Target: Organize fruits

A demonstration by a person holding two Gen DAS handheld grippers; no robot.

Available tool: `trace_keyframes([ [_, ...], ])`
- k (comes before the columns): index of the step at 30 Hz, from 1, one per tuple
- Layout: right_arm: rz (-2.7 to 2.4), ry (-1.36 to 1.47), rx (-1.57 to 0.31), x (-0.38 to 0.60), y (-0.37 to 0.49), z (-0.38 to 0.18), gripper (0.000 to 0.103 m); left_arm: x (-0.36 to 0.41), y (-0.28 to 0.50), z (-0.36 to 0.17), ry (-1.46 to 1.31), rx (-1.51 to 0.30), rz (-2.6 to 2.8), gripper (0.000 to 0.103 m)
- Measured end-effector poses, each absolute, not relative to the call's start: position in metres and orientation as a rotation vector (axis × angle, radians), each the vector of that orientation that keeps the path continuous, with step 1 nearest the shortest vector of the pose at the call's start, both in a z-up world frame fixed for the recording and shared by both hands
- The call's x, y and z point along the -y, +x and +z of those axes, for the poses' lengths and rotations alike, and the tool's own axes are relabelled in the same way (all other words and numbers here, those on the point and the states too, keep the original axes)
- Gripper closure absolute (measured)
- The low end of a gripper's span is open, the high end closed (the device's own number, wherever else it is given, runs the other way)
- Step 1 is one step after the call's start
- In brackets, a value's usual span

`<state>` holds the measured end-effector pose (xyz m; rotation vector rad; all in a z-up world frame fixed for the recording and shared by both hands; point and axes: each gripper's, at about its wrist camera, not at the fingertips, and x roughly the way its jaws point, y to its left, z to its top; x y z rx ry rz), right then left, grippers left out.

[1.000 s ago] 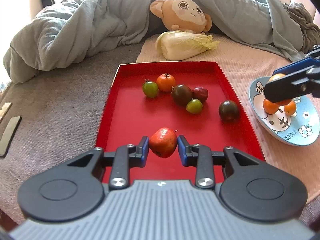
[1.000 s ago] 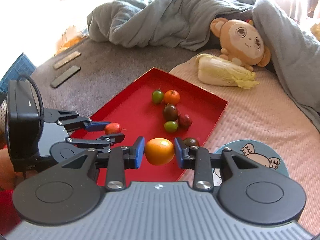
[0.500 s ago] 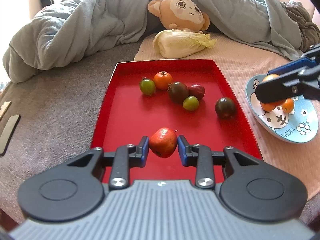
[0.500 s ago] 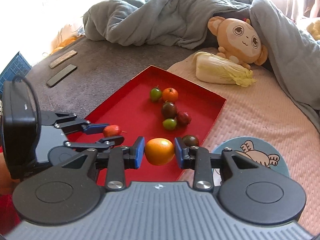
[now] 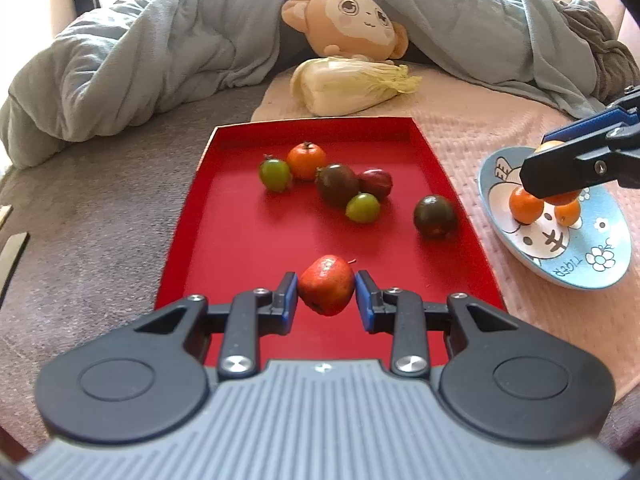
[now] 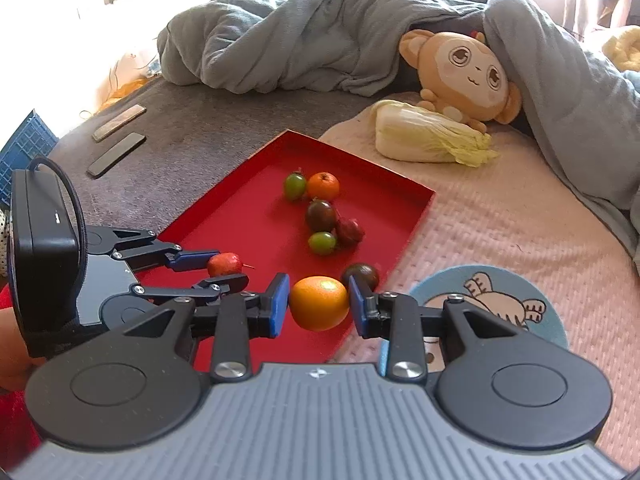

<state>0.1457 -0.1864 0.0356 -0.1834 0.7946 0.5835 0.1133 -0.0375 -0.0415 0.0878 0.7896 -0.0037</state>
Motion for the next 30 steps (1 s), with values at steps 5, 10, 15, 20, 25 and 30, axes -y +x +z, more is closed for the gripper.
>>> trace_keyframes([
  [5,0.572,-0.183,-0.804,0.196,0.145,0.033,0.065,0.043,0.115,-0.044,0.088,-0.792,-0.011,0.069],
  [10,0.569,-0.183,-0.808,0.2,0.145,0.032,0.065,0.048,0.117,-0.044,0.091,-0.791,-0.02,0.069],
  [15,0.566,-0.177,-0.809,0.203,0.144,0.032,0.065,0.054,0.117,-0.042,0.107,-0.777,-0.037,0.069],
  [20,0.562,-0.172,-0.809,0.206,0.143,0.033,0.065,0.058,0.119,-0.04,0.115,-0.771,-0.048,0.069],
  [25,0.558,-0.168,-0.81,0.213,0.144,0.033,0.065,0.064,0.12,-0.038,0.121,-0.766,-0.059,0.069],
  [30,0.542,-0.158,-0.811,0.223,0.142,0.034,0.065,0.071,0.124,-0.035,0.129,-0.76,-0.073,0.069],
])
